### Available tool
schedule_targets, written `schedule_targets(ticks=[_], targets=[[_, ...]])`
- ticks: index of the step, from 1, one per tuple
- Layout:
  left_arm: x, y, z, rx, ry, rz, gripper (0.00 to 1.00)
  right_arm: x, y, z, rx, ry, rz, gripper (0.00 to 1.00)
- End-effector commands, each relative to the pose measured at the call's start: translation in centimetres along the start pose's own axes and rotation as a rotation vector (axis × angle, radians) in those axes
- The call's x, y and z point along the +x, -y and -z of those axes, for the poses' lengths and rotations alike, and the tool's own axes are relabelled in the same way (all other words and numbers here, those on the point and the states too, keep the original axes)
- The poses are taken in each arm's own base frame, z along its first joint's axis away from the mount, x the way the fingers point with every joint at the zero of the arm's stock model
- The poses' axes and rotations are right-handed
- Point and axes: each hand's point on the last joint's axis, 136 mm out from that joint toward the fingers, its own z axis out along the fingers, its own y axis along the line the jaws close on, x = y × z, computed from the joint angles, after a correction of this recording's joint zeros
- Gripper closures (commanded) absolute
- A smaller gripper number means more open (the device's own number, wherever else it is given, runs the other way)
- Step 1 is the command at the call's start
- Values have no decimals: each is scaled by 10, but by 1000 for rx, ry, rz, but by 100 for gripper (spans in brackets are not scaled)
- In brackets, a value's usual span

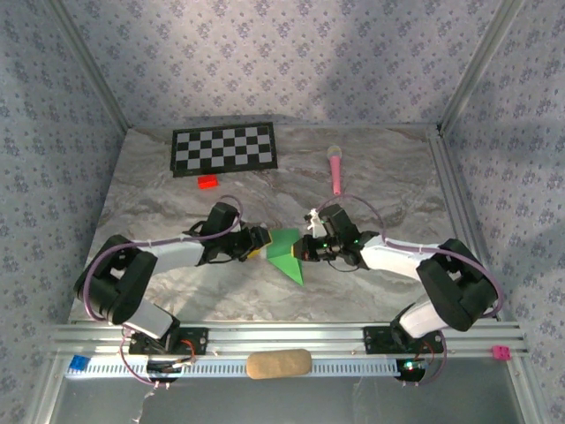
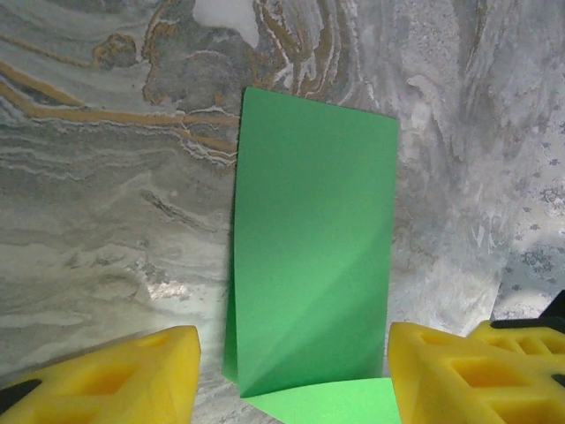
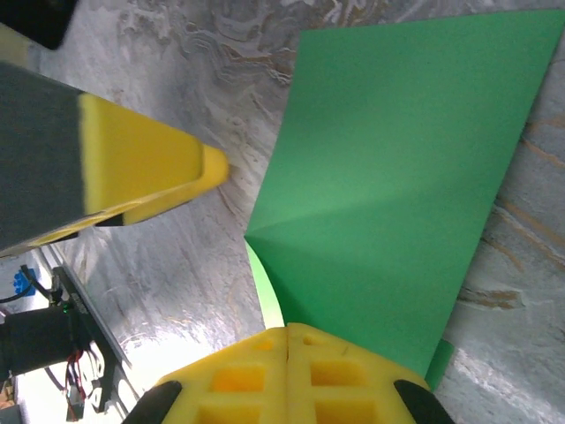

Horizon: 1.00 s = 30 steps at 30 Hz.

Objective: Fold a paper plane with a square sheet of paper (pick it up from the middle)
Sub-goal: Fourth fold the wing at the center of the table.

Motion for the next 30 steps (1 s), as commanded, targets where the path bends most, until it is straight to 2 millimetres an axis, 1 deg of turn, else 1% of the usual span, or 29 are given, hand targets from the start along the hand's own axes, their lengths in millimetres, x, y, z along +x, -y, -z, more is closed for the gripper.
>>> schedule_targets(ticks=[1,11,18,21,24,27,30], targets=[[-7,17,-2,47,-4,-2,41,-4,-9,6,-43,26,6,100],[-10,17,-14,44,-35,22,44,-6,-12,13,-66,51,15,100],[-10,19,-19,62,-45,38,51,-5,-10,14,-70,55,10,100],[-10,19,-21,68,-46,46,57,-5,-10,14,-70,58,9,100],[-10,19,-22,74,-48,50,66,-5,-10,14,-71,58,10,100],[-11,19,-23,72,-42,50,72,-4,-7,14,-61,59,5,100],[-13,17,-22,66,-32,55,81,-4,-4,14,-51,61,-1,100]])
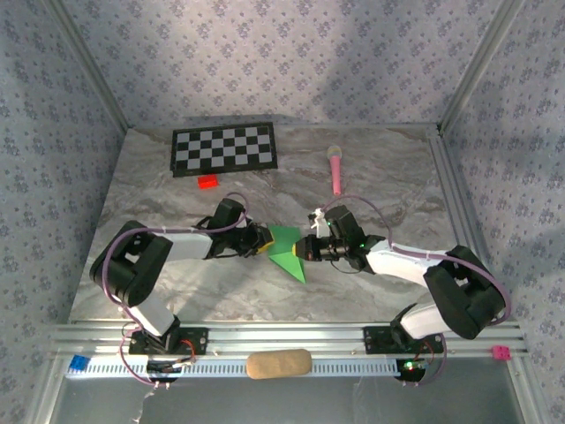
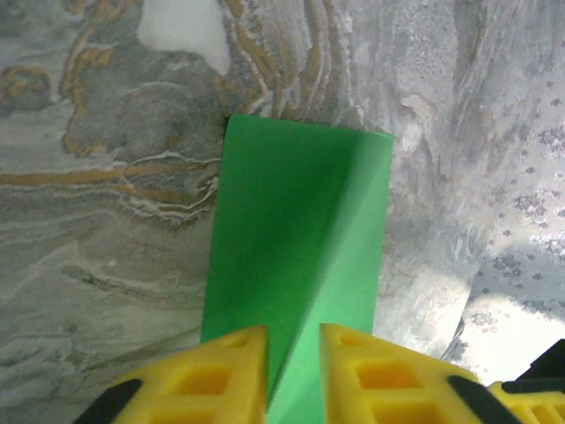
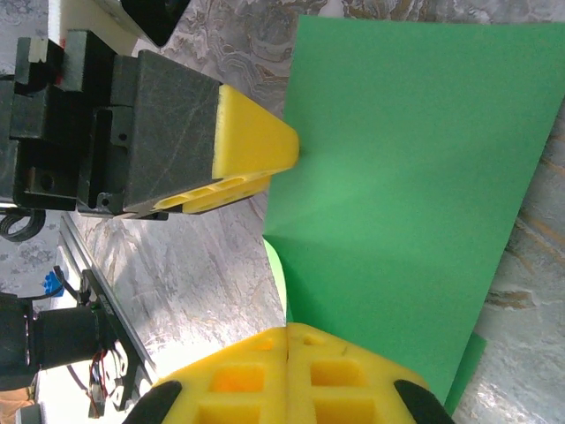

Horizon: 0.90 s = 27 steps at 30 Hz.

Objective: Fold a paper plane with a square sheet of paper (pick it up from the middle)
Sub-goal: Fourth fold the wing at the center of the table.

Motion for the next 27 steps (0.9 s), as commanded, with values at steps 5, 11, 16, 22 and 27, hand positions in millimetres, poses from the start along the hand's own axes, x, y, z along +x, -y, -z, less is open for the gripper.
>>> schedule_targets(ticks=[5,11,16,22,27], targets=[[-6,5,1,16,30,-8,88,1,7,4,14,10,-15,100],[-8,3,4,5,51,-8,99,3,13,5,40,6,-27,98],[-8,5,15,-21,110,-22,99,6,29,10,145,-13,-34,76],[-3,4,22,-55,165,5,99,-4,36,34,273,62,-5,62],[0,-1,27,-72,231,56,99,-19,36,61,354,215,45,60]])
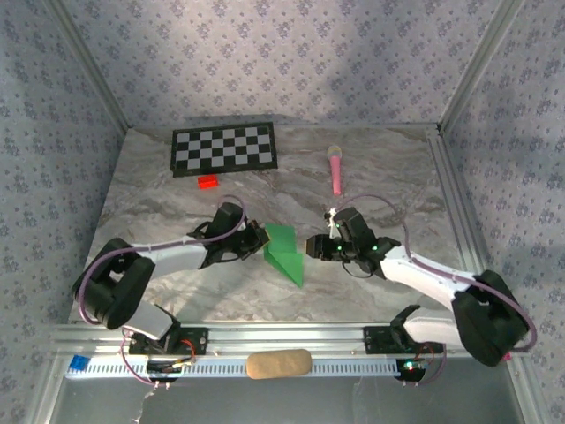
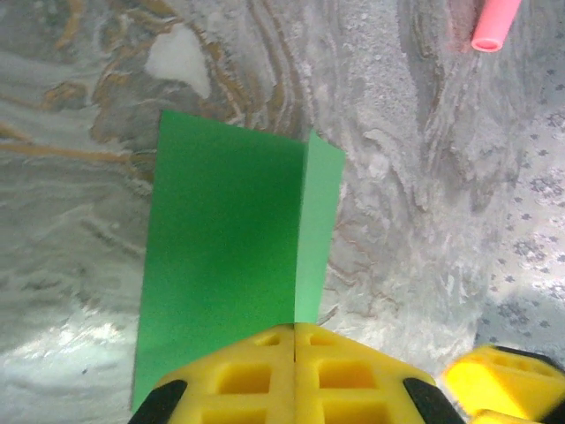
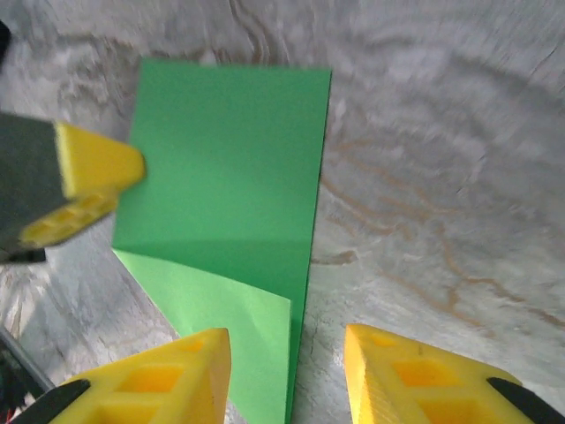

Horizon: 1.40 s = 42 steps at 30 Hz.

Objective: Fold a paper plane with a square sheet of paper (pick it up from the middle)
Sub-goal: Fourth fold the wing at the center of the table.

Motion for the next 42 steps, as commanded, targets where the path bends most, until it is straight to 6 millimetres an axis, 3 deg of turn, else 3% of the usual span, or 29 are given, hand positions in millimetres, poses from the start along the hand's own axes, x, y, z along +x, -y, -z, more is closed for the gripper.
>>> schedule_targets(ticks=[1,5,8,12,14,16,18,20,24,29,35,42], targets=[[-3,-11,6,-40,65,63,99,-12,17,15,115,113,33,60],[-4,-10,10,-44,87,73,99,-21,21,30,139,202,42,59],[-4,-9,10,-58,79,85,99,-28,37,46,219,273,0,53],[-6,-3,11,-41,84,97,98,-33,37,53,152,338,-9,49],[-6,-2,11,-44,86,105,98,-32,40,51,138,334,-28,66],[-6,-2,11,-43,83,111,98,-30,41,49,134,312,-28,70],[-5,-2,11,-38,80,127,98,-26,46,44,146,280,-33,64],[-5,-3,11,-36,81,142,98,-22,36,36,91,222,-13,63],[-4,-5,12,-32,86,170,98,-8,17,16,24,108,8,45],[-4,-9,15,-37,100,188,98,7,-6,0,104,113,310,42],[-5,-9,19,-38,112,190,97,16,-36,0,164,264,677,43],[-7,-8,18,-36,117,186,97,48,-55,-19,105,152,922,46]])
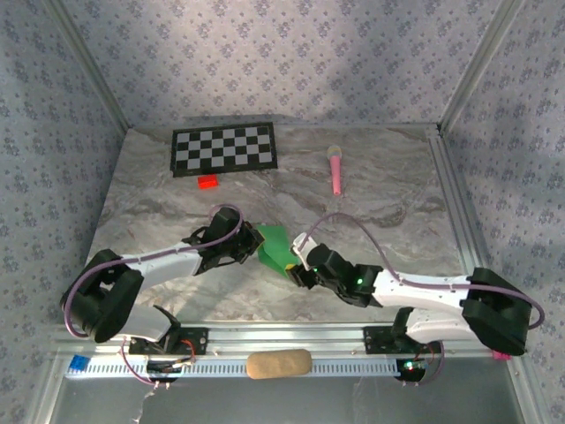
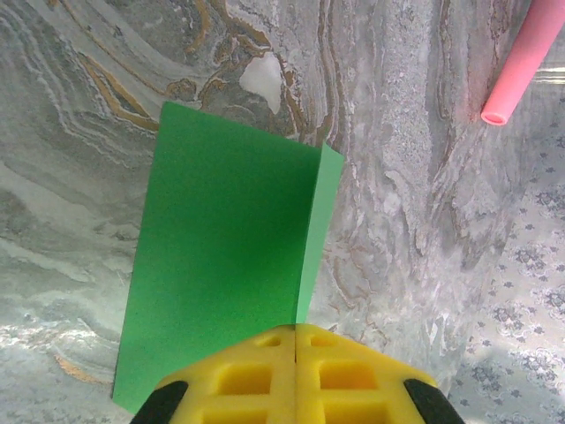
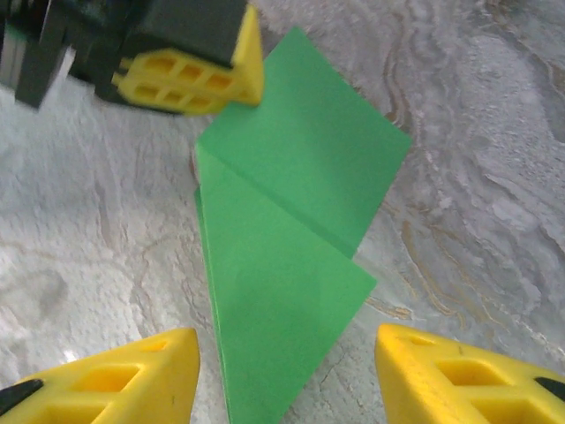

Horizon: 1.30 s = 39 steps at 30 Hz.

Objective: Fold a paper plane with a square sheet of paper (pick it up from the middle)
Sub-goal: Fourth fold the wing at the center of the table.

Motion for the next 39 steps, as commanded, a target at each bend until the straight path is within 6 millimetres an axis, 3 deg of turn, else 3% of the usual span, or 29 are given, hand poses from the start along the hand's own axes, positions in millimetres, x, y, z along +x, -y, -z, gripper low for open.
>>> schedule_targets(ticks=[1,8,19,39], targets=[[-1,0,3,-5,17,25,96,-2,-8,-8,15,-2,162,47],[-1,4,3,0,11,23,96,5,-8,-23,124,-32,207,57],[0,5,2,6,5,24,96,13,-7,-46,189,-74,220,62],[1,8,2,10,-1,17,93,13,-9,-50,191,-68,158,80]])
